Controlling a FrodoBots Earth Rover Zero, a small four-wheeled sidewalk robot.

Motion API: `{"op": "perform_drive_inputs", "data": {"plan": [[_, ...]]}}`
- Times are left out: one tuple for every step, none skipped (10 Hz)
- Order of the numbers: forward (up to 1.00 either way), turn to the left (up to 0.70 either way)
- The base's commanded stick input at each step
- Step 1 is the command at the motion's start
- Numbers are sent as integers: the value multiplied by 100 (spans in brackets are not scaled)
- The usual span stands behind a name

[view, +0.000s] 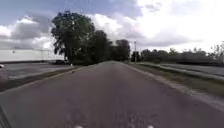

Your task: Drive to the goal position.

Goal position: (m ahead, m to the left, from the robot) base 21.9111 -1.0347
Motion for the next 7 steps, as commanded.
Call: {"op": "perform_drive_inputs", "data": {"plan": [[70,0],[70,0],[70,-32],[70,-28],[70,0],[70,0],[70,0]]}}
